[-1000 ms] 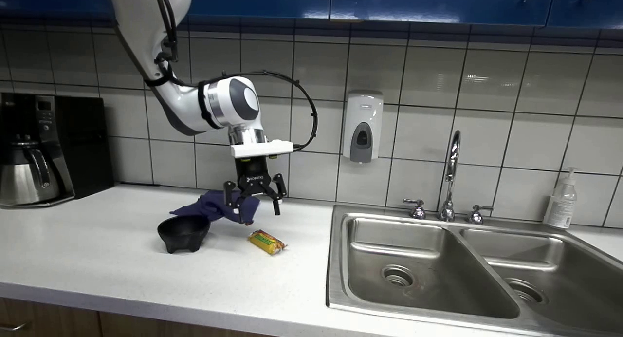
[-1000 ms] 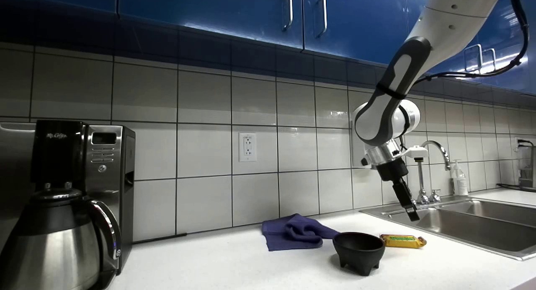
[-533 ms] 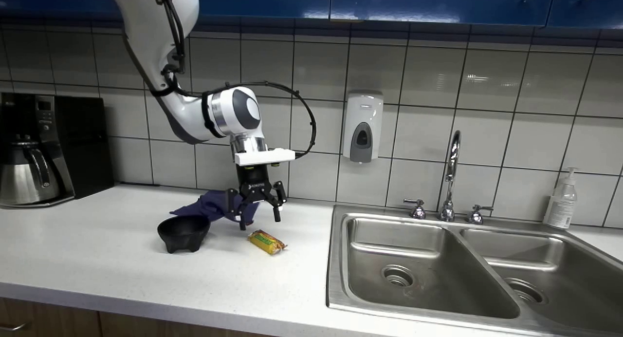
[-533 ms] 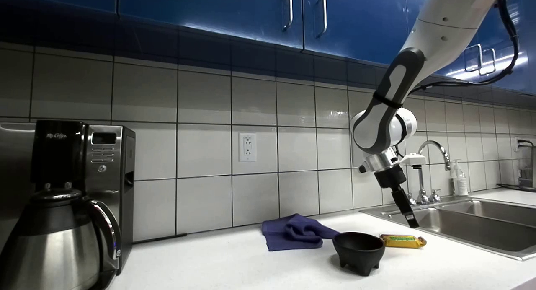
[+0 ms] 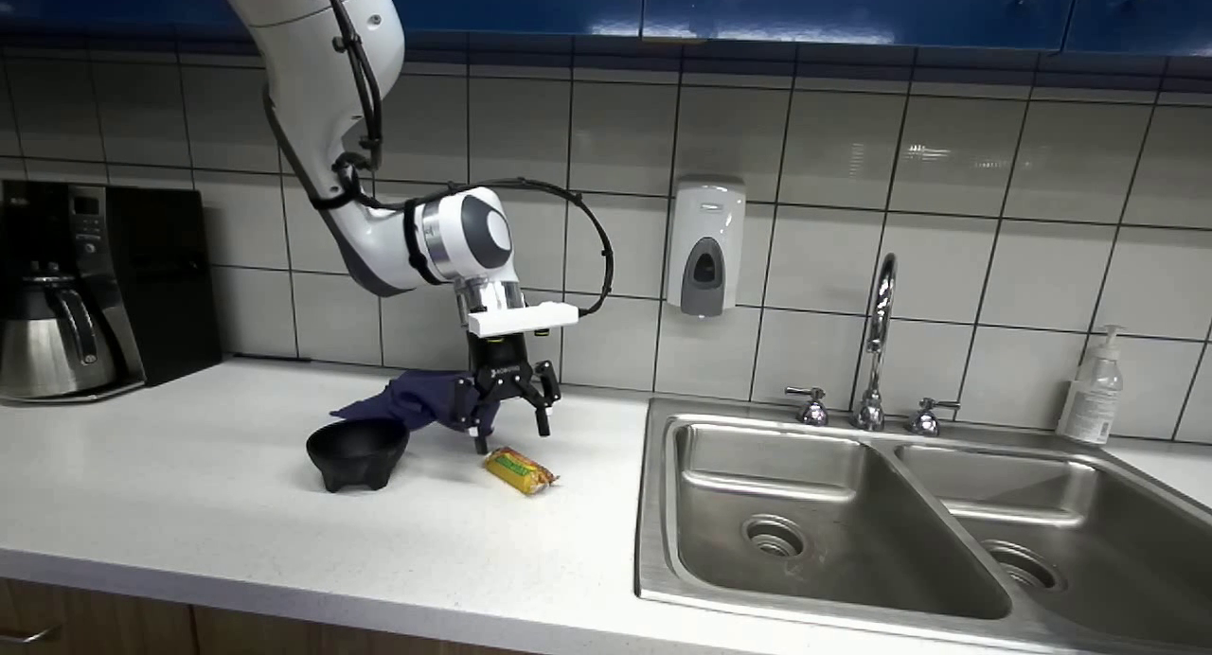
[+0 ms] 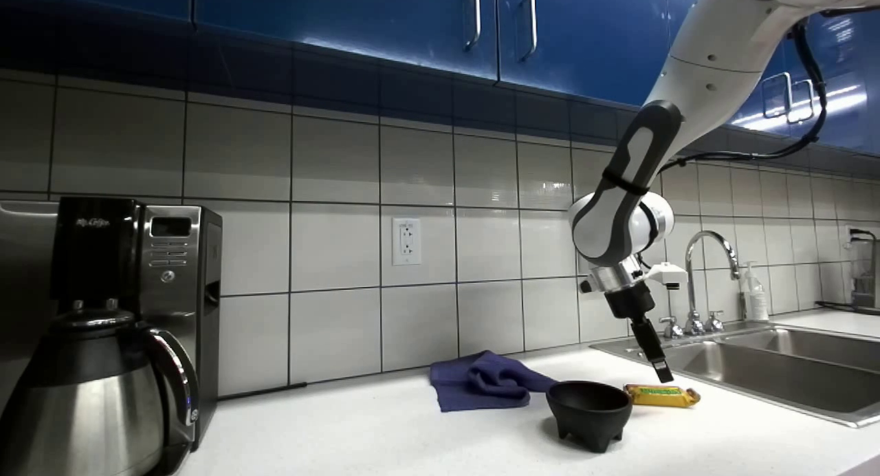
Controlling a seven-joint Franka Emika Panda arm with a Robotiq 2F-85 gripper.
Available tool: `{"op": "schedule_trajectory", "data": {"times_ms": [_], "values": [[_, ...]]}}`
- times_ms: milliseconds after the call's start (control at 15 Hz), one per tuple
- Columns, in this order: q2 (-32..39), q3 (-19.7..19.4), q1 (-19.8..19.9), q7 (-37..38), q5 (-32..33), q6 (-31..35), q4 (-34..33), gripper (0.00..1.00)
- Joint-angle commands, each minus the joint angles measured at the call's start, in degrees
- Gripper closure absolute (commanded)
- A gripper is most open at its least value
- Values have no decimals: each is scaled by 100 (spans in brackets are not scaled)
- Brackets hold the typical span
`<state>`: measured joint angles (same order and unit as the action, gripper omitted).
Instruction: Put the orange packet in the black bowl
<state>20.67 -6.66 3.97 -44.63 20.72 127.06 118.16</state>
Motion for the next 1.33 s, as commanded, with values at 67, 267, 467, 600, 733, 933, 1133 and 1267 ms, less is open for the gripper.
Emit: {"op": "schedule_trajectory", "data": {"times_ms": [67,267,467,600,733,933,1133,1267], "values": [[282,156,156,-193,113,2,-289,0],[391,155,159,-229,123,-23,-363,0],[479,150,161,-259,135,-39,-418,0],[532,144,155,-258,154,-46,-448,0],[589,145,161,-271,152,-63,-482,0],[671,140,166,-267,163,-78,-522,0],[738,144,189,-275,142,-102,-564,25],[761,142,198,-272,149,-100,-578,32]]}}
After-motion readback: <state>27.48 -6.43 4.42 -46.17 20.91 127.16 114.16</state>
